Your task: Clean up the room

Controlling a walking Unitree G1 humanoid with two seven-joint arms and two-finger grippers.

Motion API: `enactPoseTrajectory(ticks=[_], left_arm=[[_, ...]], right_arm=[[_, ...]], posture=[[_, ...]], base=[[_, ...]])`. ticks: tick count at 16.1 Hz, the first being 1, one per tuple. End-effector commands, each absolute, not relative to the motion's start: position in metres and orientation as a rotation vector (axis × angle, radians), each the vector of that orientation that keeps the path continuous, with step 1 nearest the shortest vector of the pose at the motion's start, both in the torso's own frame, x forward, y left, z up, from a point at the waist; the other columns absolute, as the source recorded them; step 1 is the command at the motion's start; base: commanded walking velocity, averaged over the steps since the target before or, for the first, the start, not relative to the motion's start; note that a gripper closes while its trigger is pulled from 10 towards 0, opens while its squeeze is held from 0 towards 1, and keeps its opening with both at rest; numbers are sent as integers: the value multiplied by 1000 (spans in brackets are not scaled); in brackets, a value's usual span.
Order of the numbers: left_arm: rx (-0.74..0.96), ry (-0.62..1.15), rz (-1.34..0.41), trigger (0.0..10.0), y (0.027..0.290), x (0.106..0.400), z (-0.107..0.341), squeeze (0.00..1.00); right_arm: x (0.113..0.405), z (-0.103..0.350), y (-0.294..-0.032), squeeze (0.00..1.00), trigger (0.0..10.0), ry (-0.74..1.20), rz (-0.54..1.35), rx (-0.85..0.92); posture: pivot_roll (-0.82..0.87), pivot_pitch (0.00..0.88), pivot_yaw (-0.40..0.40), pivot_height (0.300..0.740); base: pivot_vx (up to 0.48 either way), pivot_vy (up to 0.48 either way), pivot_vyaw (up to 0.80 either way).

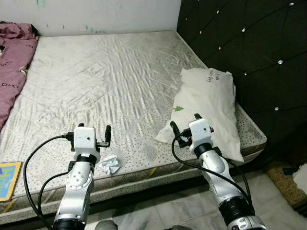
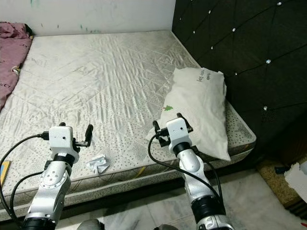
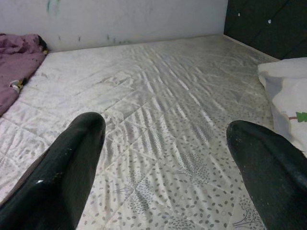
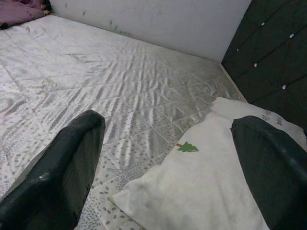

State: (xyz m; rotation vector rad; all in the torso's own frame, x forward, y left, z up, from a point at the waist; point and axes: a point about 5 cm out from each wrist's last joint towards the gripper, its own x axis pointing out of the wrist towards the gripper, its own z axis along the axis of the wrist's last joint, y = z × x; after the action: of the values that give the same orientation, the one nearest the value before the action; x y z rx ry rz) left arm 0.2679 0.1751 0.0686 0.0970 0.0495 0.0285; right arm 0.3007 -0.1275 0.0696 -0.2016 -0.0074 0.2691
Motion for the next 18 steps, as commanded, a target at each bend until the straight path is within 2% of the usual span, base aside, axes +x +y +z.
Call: enactPoseTrajectory(ticks=[1, 8, 14, 18], left_arm=[[97, 62, 27, 10000, 176, 268, 67, 0], [93, 74, 22, 10000, 175, 268, 65, 0], [77, 84, 17, 10000, 174, 267, 64, 0], [68, 94, 25, 10000, 175, 267, 63, 0]], right_arm=[[303, 69, -128, 0, 10000, 6, 268, -194], [304, 70, -129, 0, 10000, 12, 249, -172], [305, 67, -130, 0, 10000, 44, 214, -117], [305, 65, -130, 0, 10000, 56, 214, -111]], posture=[[61, 40, -65, 740], [66, 39, -71, 740], [65, 39, -69, 740], [63, 44, -70, 740]], base=[[0, 0, 800], [0, 0, 751], [0, 0, 0], [0, 460, 0]])
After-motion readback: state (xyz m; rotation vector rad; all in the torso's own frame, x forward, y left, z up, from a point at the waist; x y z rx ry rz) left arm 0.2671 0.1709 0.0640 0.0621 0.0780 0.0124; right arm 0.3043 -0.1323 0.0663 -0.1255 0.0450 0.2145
